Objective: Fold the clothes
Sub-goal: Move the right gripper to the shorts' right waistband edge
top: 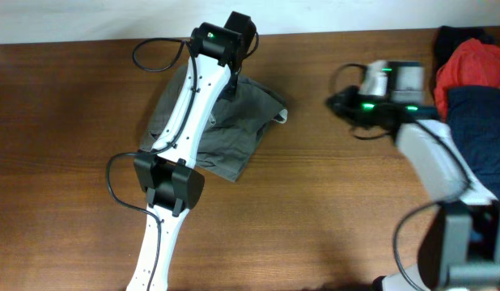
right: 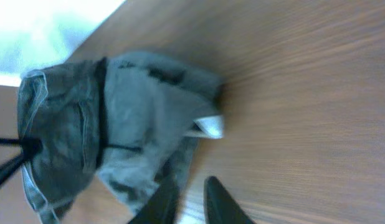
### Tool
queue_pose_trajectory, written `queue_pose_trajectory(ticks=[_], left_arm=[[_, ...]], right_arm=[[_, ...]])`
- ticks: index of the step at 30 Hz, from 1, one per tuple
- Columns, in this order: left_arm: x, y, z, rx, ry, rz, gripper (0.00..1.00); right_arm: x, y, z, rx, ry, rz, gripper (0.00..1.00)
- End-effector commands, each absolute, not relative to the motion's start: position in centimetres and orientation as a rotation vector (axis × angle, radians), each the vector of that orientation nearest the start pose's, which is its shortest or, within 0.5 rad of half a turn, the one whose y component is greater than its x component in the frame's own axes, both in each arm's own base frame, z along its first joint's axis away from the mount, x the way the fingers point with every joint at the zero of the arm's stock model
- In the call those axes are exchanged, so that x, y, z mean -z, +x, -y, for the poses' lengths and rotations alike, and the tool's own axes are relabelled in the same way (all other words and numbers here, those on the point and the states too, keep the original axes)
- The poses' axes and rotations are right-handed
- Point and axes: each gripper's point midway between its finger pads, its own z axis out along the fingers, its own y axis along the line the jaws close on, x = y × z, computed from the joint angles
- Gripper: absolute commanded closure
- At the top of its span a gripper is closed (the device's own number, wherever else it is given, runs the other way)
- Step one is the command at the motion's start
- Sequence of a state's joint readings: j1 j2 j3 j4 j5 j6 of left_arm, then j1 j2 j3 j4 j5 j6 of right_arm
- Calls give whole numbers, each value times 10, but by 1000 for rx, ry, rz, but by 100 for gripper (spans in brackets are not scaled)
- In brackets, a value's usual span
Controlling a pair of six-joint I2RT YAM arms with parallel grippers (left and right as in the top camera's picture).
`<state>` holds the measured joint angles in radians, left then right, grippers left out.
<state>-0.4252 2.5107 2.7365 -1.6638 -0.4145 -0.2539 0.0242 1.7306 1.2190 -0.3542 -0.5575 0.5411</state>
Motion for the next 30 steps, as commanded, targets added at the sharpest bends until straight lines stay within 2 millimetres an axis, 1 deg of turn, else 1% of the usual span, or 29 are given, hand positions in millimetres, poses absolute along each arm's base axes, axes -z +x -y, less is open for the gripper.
queue_pose_trajectory(ticks=[1, 3, 6, 7, 9, 12, 15, 18, 20, 23, 24, 27, 29, 30], left_arm=[[-191, 471, 138, -423, 123, -2764, 100], [-193, 469, 138, -414, 102, -2767, 100], [-198, 466, 139, -395, 101, -2769, 100], [-200, 465, 139, -389, 101, -2767, 100], [-200, 466, 139, -385, 100, -2765, 100], [-198, 464, 145, -340, 105, -2779, 100], [-198, 464, 147, -323, 107, -2785, 100], [-197, 461, 147, -318, 111, -2797, 100], [-196, 460, 150, -294, 116, -2807, 100], [-192, 455, 164, -182, 133, -2846, 100], [-189, 450, 176, -81, 158, -2876, 100], [-188, 442, 195, 55, 216, -2908, 100], [-188, 438, 203, 80, 279, -2908, 100], [-188, 435, 211, 85, 310, -2906, 100]], right_arm=[[-101, 451, -143, -999, 510, -2501, 92], [-87, 457, -159, -1023, 537, -2502, 96], [-60, 460, -177, -1054, 602, -2526, 96], [-46, 458, -184, -1061, 628, -2549, 96], [-26, 453, -192, -1056, 631, -2592, 96], [-9, 448, -200, -1053, 637, -2628, 96], [-2, 449, -206, -1035, 636, -2626, 96], [8, 445, -210, -1008, 655, -2646, 96], [11, 446, -212, -1013, 658, -2645, 96], [8, 453, -215, -1038, 636, -2609, 96], [6, 455, -215, -1042, 630, -2601, 96], [5, 456, -216, -1043, 628, -2596, 96], [4, 457, -215, -1040, 628, -2593, 96], [4, 457, -215, -1040, 627, -2591, 96]])
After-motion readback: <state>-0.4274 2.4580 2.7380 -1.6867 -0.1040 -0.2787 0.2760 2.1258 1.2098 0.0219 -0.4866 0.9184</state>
